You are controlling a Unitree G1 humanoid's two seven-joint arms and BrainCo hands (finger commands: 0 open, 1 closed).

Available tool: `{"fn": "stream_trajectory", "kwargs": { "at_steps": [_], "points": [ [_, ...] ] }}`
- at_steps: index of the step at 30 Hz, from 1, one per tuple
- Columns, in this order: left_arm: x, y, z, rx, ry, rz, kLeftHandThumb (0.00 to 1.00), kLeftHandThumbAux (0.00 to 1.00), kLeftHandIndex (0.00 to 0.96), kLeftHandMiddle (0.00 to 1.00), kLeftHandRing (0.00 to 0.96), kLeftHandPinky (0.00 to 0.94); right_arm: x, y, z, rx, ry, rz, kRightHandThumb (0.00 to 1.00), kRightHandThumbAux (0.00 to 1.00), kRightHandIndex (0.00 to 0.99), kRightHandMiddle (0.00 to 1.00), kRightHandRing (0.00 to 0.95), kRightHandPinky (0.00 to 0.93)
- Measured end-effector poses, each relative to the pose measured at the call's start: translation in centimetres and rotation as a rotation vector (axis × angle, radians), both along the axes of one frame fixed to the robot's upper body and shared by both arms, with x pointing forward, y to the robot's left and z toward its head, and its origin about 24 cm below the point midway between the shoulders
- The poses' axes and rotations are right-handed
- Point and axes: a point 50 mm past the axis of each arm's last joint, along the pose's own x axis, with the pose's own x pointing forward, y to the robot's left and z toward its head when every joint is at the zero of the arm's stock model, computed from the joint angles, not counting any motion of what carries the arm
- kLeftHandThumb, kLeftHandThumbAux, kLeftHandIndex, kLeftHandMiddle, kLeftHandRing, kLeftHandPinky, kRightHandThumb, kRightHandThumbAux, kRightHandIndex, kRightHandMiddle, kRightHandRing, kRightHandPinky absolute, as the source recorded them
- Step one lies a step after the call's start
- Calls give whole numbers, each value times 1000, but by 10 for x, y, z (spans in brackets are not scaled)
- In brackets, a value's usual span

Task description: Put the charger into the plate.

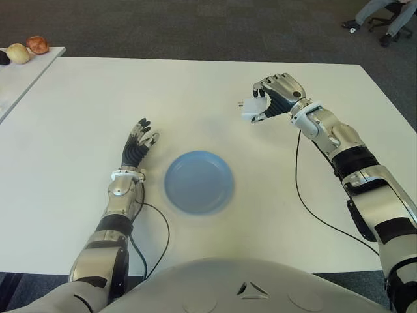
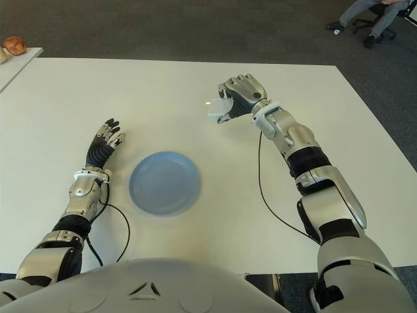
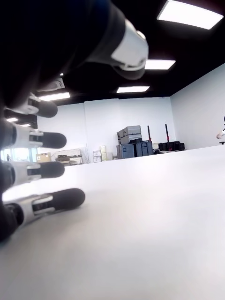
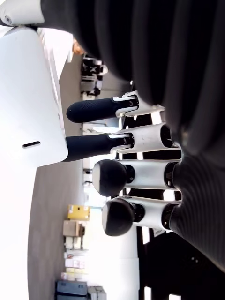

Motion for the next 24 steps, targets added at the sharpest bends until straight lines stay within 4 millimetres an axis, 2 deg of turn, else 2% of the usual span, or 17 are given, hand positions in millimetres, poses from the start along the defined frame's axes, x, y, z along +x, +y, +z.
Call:
{"fn": "stream_trajectory", "kwargs": {
  "at_steps": [15,24],
  "points": [
    [1,-3,0,-11,-1,1,0,610,52,117,114,123,-32,28,-12,93,65,140,750,707,441,893,888,876],
    [2,-3,0,-13,-2,1,0,599,52,114,110,112,-41,34,-16,94,81,179,750,707,441,892,891,879]
  ]
}}
